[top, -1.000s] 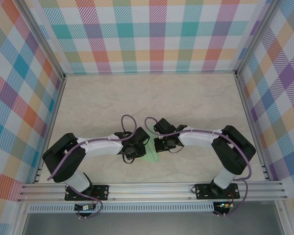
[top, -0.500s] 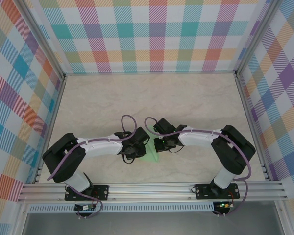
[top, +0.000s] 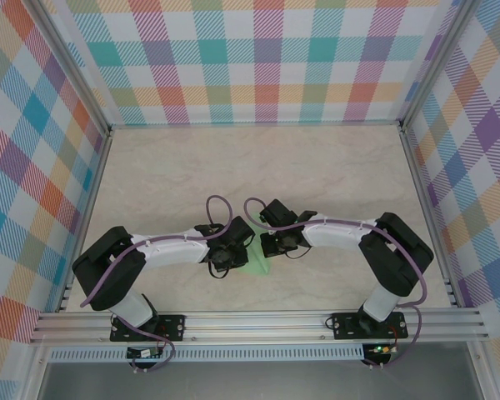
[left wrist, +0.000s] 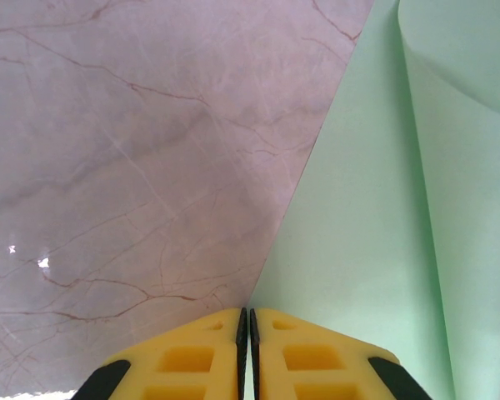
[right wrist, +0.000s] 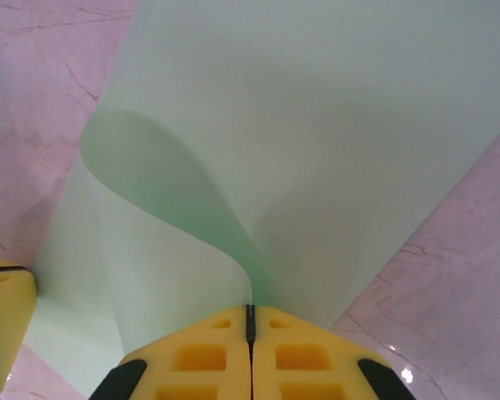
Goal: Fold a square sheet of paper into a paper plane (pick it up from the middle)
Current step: Fold the triangle a second time at the center of the table.
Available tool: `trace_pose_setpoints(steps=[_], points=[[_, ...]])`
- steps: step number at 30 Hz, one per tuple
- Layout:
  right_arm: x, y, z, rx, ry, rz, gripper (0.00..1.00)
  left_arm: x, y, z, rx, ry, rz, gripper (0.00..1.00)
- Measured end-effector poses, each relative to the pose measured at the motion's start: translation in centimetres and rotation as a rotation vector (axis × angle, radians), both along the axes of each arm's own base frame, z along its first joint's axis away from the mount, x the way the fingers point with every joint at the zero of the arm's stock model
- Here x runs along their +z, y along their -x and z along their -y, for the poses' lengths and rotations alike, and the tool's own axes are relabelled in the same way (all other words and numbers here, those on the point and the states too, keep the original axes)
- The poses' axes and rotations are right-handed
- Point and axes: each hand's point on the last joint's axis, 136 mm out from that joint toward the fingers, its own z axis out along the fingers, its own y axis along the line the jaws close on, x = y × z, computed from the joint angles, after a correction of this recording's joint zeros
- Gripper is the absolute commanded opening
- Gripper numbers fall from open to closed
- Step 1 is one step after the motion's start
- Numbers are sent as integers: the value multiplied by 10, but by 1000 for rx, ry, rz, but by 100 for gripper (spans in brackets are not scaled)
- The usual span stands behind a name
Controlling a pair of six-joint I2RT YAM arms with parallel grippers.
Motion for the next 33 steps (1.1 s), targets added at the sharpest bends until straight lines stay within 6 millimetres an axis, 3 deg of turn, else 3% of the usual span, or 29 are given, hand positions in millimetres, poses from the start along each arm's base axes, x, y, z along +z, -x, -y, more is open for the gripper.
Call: trace_pose_setpoints(steps=[33], points=[[-7,0,3,-8,20,-7,6,0,0,0,0,1,1,12]])
